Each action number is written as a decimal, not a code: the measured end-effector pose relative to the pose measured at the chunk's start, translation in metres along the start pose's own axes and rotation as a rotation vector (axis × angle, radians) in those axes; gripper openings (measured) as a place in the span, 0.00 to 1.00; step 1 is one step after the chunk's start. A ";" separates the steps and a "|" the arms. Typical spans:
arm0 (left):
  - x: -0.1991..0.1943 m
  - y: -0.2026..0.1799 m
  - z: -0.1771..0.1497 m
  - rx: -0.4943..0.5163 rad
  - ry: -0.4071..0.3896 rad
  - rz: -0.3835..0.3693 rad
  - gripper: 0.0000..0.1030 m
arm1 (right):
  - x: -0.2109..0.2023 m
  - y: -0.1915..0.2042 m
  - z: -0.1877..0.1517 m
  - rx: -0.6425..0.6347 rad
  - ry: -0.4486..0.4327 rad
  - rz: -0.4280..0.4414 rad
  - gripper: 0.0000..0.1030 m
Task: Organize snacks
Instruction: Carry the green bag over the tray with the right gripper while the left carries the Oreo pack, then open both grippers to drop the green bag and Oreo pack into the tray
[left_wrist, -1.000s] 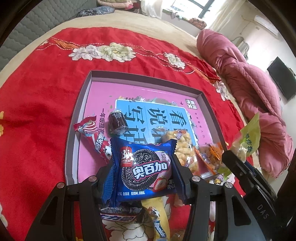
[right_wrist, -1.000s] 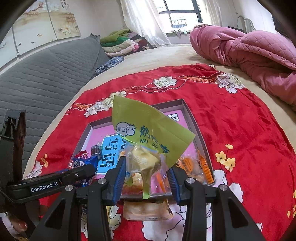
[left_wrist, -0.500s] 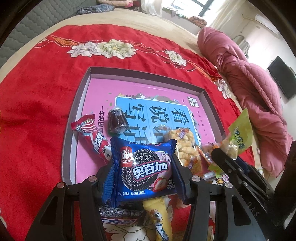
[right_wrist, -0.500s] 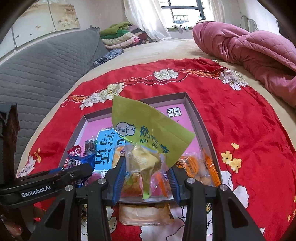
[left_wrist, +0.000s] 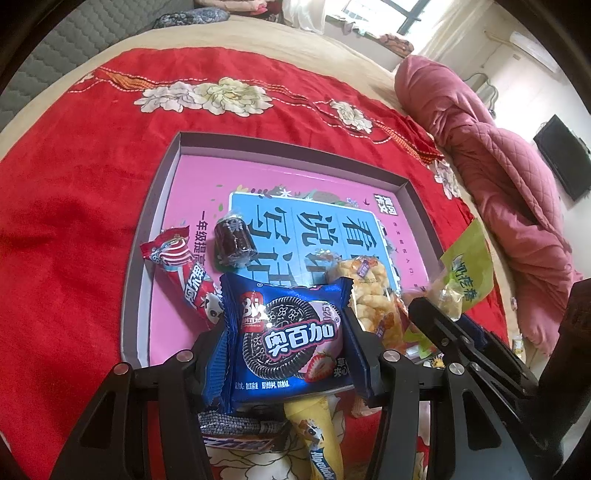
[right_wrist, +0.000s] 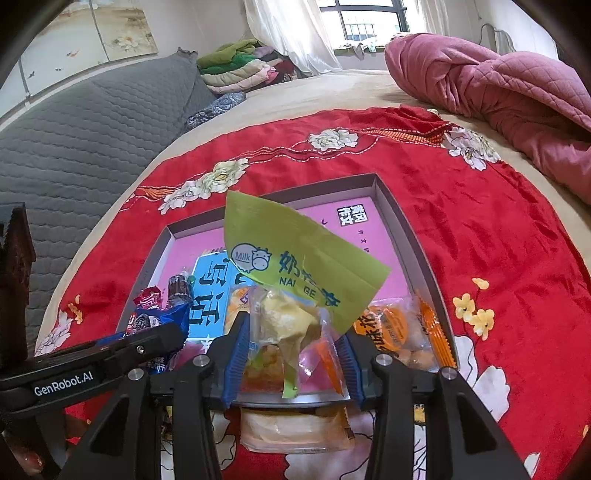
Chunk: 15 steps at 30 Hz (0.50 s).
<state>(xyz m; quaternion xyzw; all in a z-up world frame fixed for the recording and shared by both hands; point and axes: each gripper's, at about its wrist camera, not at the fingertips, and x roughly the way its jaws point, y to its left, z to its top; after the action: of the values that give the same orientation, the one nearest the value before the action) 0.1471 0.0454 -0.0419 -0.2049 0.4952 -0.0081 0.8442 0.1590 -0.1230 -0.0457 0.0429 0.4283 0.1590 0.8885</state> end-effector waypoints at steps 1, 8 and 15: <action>0.000 0.000 0.000 -0.001 0.000 -0.002 0.55 | 0.001 0.000 0.000 -0.001 0.001 -0.003 0.44; 0.000 0.000 0.000 -0.004 -0.001 -0.012 0.55 | 0.003 -0.001 -0.003 0.008 0.007 -0.012 0.46; 0.000 -0.001 0.000 -0.002 -0.005 -0.028 0.55 | 0.004 -0.002 -0.003 0.007 0.005 -0.014 0.46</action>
<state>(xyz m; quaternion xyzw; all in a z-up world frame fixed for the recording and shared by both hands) 0.1476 0.0447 -0.0412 -0.2128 0.4900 -0.0188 0.8451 0.1595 -0.1239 -0.0507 0.0427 0.4314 0.1512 0.8884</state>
